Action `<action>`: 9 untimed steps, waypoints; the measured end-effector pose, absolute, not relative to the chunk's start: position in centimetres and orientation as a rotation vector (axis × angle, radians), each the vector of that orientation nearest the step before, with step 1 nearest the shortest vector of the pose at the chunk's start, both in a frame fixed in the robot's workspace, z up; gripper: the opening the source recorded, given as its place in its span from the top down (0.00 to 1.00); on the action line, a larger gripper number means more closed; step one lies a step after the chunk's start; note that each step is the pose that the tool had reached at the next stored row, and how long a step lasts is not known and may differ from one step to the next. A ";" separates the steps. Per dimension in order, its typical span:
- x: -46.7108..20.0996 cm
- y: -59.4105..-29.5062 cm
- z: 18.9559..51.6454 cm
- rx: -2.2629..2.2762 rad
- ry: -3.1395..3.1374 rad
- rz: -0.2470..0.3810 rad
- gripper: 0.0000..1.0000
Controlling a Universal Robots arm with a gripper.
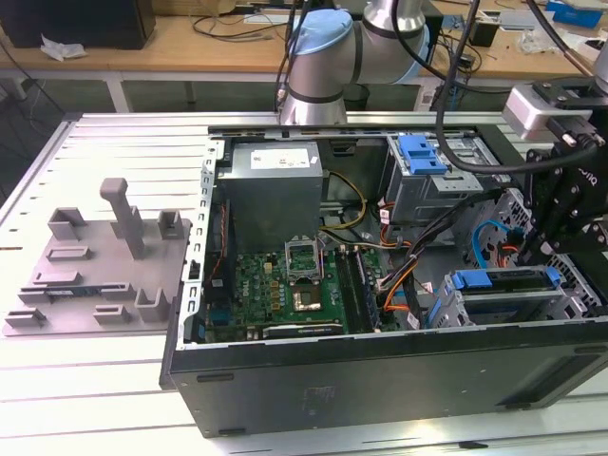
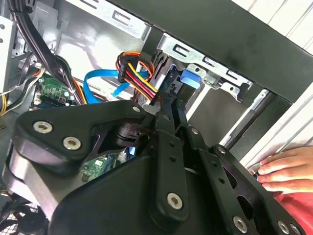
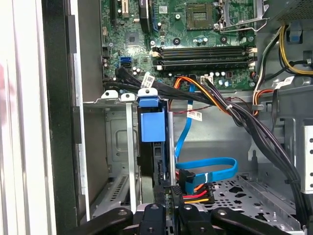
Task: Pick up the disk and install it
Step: 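Insert the first disk wire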
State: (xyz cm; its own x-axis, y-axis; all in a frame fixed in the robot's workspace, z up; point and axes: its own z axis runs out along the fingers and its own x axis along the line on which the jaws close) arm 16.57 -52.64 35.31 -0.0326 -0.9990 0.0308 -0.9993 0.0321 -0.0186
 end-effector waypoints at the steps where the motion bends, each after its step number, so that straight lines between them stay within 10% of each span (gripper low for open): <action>1: 16.6 -52.7 35.3 2.178 -2.251 0.054 0.84; 9: 16.6 -52.8 35.3 2.177 -2.252 0.054 0.84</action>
